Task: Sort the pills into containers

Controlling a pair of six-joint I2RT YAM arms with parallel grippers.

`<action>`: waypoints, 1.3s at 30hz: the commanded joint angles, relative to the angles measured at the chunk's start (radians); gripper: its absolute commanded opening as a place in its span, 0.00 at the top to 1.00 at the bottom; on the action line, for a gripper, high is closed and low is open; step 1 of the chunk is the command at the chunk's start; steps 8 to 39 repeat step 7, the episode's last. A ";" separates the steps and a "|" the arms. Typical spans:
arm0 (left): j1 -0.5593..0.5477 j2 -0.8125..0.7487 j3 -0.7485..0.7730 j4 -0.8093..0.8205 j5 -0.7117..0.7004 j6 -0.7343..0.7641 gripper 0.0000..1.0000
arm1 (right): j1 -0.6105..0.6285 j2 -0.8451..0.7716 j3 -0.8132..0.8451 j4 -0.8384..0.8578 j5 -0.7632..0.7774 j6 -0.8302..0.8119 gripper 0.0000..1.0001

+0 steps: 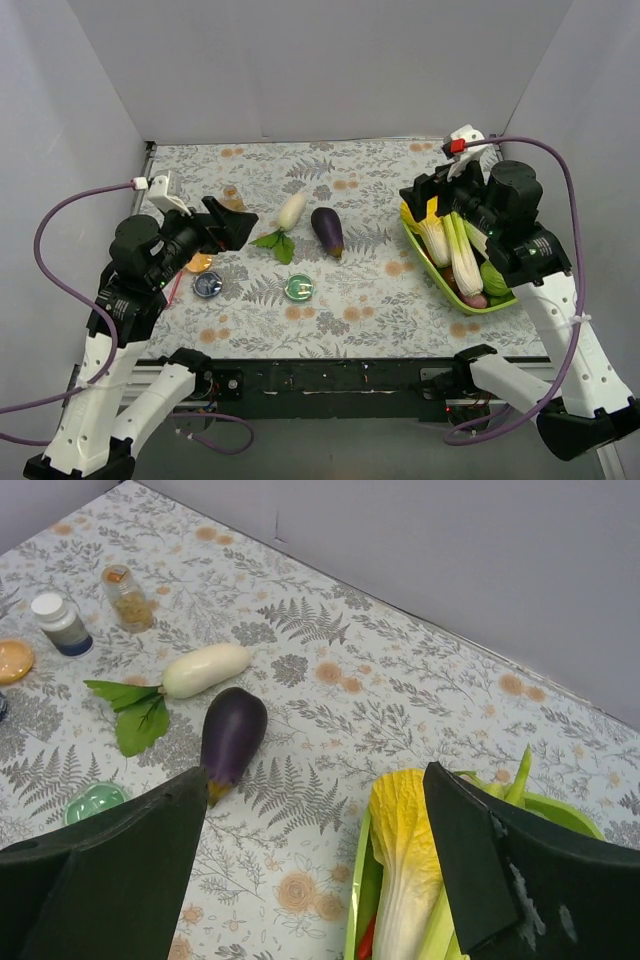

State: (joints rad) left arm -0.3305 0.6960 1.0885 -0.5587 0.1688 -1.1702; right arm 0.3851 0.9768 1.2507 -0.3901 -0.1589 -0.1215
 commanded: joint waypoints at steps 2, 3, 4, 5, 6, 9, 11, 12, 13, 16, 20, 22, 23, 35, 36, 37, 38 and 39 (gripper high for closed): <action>0.004 0.008 0.011 -0.026 0.055 0.006 0.02 | -0.044 -0.047 -0.014 0.043 0.033 0.074 0.04; 0.004 0.008 0.007 -0.026 0.061 0.006 0.02 | -0.055 -0.052 -0.016 0.045 0.032 0.072 0.04; 0.004 0.008 0.005 -0.024 0.063 0.006 0.02 | -0.060 -0.056 -0.016 0.048 0.030 0.072 0.04; 0.004 0.007 0.004 -0.024 0.064 0.006 0.02 | -0.064 -0.062 -0.016 0.048 0.027 0.072 0.05; 0.005 0.007 -0.001 -0.023 0.069 0.004 0.02 | -0.075 -0.066 -0.017 0.045 0.016 0.072 0.04; 0.004 0.005 -0.002 -0.021 0.074 0.004 0.02 | -0.080 -0.072 -0.019 0.045 0.009 0.071 0.04; 0.004 0.005 -0.002 -0.021 0.074 0.004 0.02 | -0.080 -0.072 -0.019 0.045 0.009 0.071 0.04; 0.004 0.005 -0.002 -0.021 0.074 0.004 0.02 | -0.080 -0.072 -0.019 0.045 0.009 0.071 0.04; 0.004 0.005 -0.002 -0.021 0.074 0.004 0.02 | -0.080 -0.072 -0.019 0.045 0.009 0.071 0.04; 0.004 0.005 -0.002 -0.021 0.074 0.004 0.02 | -0.080 -0.072 -0.019 0.045 0.009 0.071 0.04; 0.004 0.005 -0.002 -0.021 0.074 0.004 0.02 | -0.080 -0.072 -0.019 0.045 0.009 0.071 0.04; 0.004 0.005 -0.002 -0.021 0.074 0.004 0.02 | -0.080 -0.072 -0.019 0.045 0.009 0.071 0.04; 0.004 0.005 -0.002 -0.021 0.074 0.004 0.02 | -0.080 -0.072 -0.019 0.045 0.009 0.071 0.04; 0.004 0.005 -0.002 -0.021 0.074 0.004 0.02 | -0.080 -0.072 -0.019 0.045 0.009 0.071 0.04; 0.004 0.005 -0.002 -0.021 0.074 0.004 0.02 | -0.080 -0.072 -0.019 0.045 0.009 0.071 0.04; 0.004 0.005 -0.002 -0.021 0.074 0.004 0.02 | -0.080 -0.072 -0.019 0.045 0.009 0.071 0.04; 0.004 0.005 -0.002 -0.021 0.074 0.004 0.02 | -0.080 -0.072 -0.019 0.045 0.009 0.071 0.04; 0.004 0.005 -0.002 -0.021 0.074 0.004 0.02 | -0.080 -0.072 -0.019 0.045 0.009 0.071 0.04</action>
